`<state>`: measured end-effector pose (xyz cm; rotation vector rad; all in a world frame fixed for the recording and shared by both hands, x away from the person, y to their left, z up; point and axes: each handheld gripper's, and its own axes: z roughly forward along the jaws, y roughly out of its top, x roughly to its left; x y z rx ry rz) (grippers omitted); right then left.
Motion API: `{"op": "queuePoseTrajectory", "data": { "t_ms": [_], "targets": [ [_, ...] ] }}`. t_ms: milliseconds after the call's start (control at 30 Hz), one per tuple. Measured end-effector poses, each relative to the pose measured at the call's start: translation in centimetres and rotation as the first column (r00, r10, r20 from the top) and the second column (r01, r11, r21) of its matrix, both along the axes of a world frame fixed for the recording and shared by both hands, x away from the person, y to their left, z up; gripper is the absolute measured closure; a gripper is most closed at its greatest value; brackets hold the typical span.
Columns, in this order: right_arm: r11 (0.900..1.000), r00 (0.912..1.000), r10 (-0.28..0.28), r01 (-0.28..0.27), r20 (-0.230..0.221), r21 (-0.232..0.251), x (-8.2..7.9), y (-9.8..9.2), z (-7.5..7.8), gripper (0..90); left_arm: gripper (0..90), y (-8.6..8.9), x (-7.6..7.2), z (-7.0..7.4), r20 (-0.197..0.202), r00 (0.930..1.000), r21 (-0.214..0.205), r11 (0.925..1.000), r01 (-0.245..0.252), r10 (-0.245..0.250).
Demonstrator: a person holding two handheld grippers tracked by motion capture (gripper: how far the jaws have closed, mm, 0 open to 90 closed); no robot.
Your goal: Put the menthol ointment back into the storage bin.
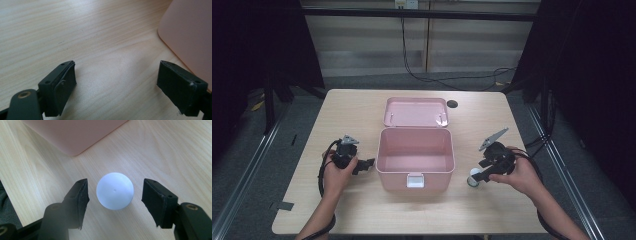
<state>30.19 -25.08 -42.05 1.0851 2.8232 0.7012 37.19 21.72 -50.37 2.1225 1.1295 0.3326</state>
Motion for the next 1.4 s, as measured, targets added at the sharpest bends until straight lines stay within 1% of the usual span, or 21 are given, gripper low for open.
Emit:
{"op": "queuePoseTrajectory", "data": {
  "t_ms": [67, 133, 167, 233, 333, 367, 400, 667, 800, 900, 967, 1033, 1133, 1367, 1400],
  "targets": [
    [1.0000, 1.0000, 0.001, -0.001, -0.001, -0.003, 0.0, 0.0, -0.1, 38.0, 14.8, 0.1, -0.2, -0.2, 0.024, 0.9996, 0.002, 0.9999, 0.012, -0.012],
    [1.0000, 1.0000, 0.004, -0.004, -0.004, -0.006, 0.0, 0.0, -0.1, 38.0, 14.8, 0.4, -0.4, -0.4, 0.050, 0.9986, -0.008, 0.9998, 0.020, -0.019],
    [0.9999, 1.0000, 0.006, -0.006, -0.004, -0.009, 0.0, 0.0, -0.2, 38.0, 14.6, 0.4, -0.5, -0.5, 0.055, 0.9983, -0.022, 0.9996, 0.019, -0.017],
    [0.9998, 1.0000, 0.009, -0.009, -0.003, -0.018, 0.0, 0.1, -0.2, 38.0, 14.5, 0.4, -0.6, -0.7, 0.074, 0.9969, -0.013, 0.9995, 0.029, -0.028],
    [0.9997, 0.9999, 0.008, -0.009, -0.007, -0.023, 0.1, 0.2, -0.3, 37.9, 14.5, 0.3, -0.6, -0.6, 0.082, 0.9958, 0.019, 0.9991, 0.038, -0.040],
    [0.9997, 0.9999, 0.007, -0.008, -0.014, -0.025, 0.1, 0.2, -0.4, 37.8, 14.4, 0.1, -0.7, -0.7, 0.084, 0.9957, 0.025, 0.9991, 0.035, -0.037],
    [0.9996, 0.9998, 0.005, -0.006, -0.018, -0.029, 0.1, 0.2, -0.5, 37.7, 13.6, 0.0, -0.8, -0.7, 0.085, 0.9955, 0.039, 0.9985, 0.039, -0.042],
    [0.9986, 0.9993, 0.010, -0.012, -0.035, -0.052, 0.2, 0.6, -0.8, 37.7, 12.7, -0.1, -0.8, -0.7, 0.085, 0.9955, 0.038, 0.9985, 0.038, -0.041],
    [0.9966, 0.9988, 0.021, -0.025, -0.044, -0.079, 0.3, 0.9, -0.9, 38.0, 12.7, 0.0, -0.8, -0.7, 0.086, 0.9953, 0.041, 0.9984, 0.040, -0.043],
    [0.9949, 0.9982, 0.018, -0.024, -0.057, -0.098, 0.3, 1.2, -1.0, 38.2, 12.7, 0.0, -0.8, -0.7, 0.086, 0.9954, 0.039, 0.9985, 0.039, -0.043],
    [0.9942, 0.9983, 0.019, -0.025, -0.054, -0.104, 0.4, 1.3, -1.1, 38.5, 12.7, -0.1, -0.8, -0.7, 0.085, 0.9955, 0.038, 0.9986, 0.038, -0.041],
    [0.9933, 0.9979, 0.023, -0.030, -0.061, -0.112, 0.4, 1.3, -1.2, 38.7, 12.7, -0.1, -0.8, -0.7, 0.085, 0.9955, 0.038, 0.9986, 0.038, -0.041],
    [0.9926, 0.9979, 0.016, -0.024, -0.063, -0.119, 0.5, 1.4, -1.2, 39.6, 12.7, -0.1, -0.8, -0.7, 0.085, 0.9955, 0.038, 0.9986, 0.038, -0.041],
    [0.9913, 0.9966, 0.028, -0.037, -0.077, -0.126, 0.6, 1.5, -1.7, 41.2, 12.7, 0.0, -0.8, -0.7, 0.086, 0.9954, 0.040, 0.9984, 0.039, -0.043],
    [0.9914, 0.9965, 0.022, -0.032, -0.081, -0.127, 0.6, 1.6, -1.7, 41.3, 12.7, 0.0, -0.8, -0.7, 0.085, 0.9954, 0.039, 0.9985, 0.039, -0.043]
  ]
}}
